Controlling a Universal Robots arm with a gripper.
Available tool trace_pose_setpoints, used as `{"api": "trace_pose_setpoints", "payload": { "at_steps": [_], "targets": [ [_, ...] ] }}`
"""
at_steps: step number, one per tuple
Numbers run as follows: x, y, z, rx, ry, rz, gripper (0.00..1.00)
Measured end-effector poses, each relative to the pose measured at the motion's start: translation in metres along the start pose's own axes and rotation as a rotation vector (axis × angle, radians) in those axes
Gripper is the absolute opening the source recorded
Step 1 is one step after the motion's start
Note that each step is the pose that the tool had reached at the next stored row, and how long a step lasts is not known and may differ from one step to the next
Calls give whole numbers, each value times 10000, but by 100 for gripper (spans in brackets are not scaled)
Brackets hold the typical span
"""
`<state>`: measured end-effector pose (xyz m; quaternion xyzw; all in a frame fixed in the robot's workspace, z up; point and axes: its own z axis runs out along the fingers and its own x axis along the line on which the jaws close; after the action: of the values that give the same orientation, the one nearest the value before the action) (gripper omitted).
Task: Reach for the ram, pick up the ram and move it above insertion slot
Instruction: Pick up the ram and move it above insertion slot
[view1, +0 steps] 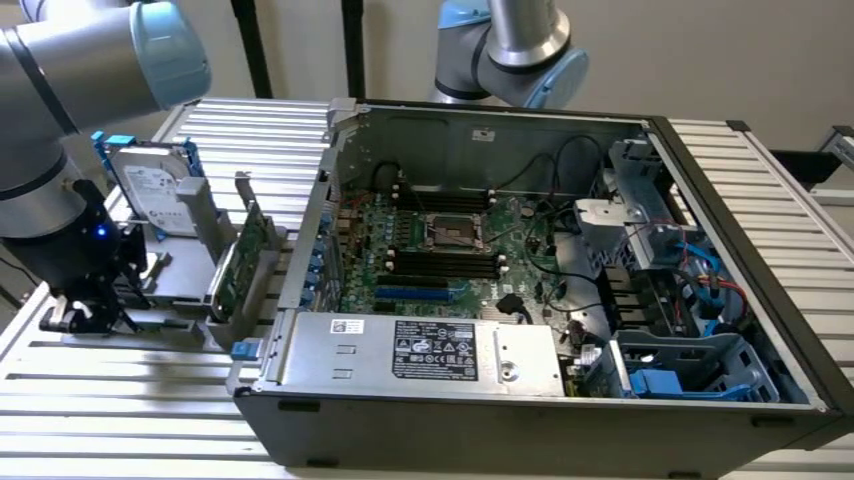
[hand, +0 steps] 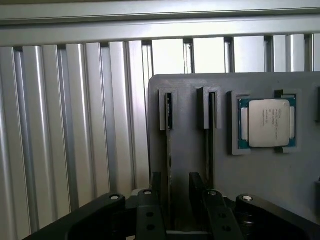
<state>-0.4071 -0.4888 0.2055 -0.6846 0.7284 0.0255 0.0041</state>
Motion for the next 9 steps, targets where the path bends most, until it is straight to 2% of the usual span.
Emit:
{"api": "trace_pose_setpoints", "payload": {
  "at_steps": [3, 9],
  "targets": [
    [3, 0, 26, -27, -22, -15, 36],
    [6, -4, 61, -49, -19, -164, 36]
  ]
}}
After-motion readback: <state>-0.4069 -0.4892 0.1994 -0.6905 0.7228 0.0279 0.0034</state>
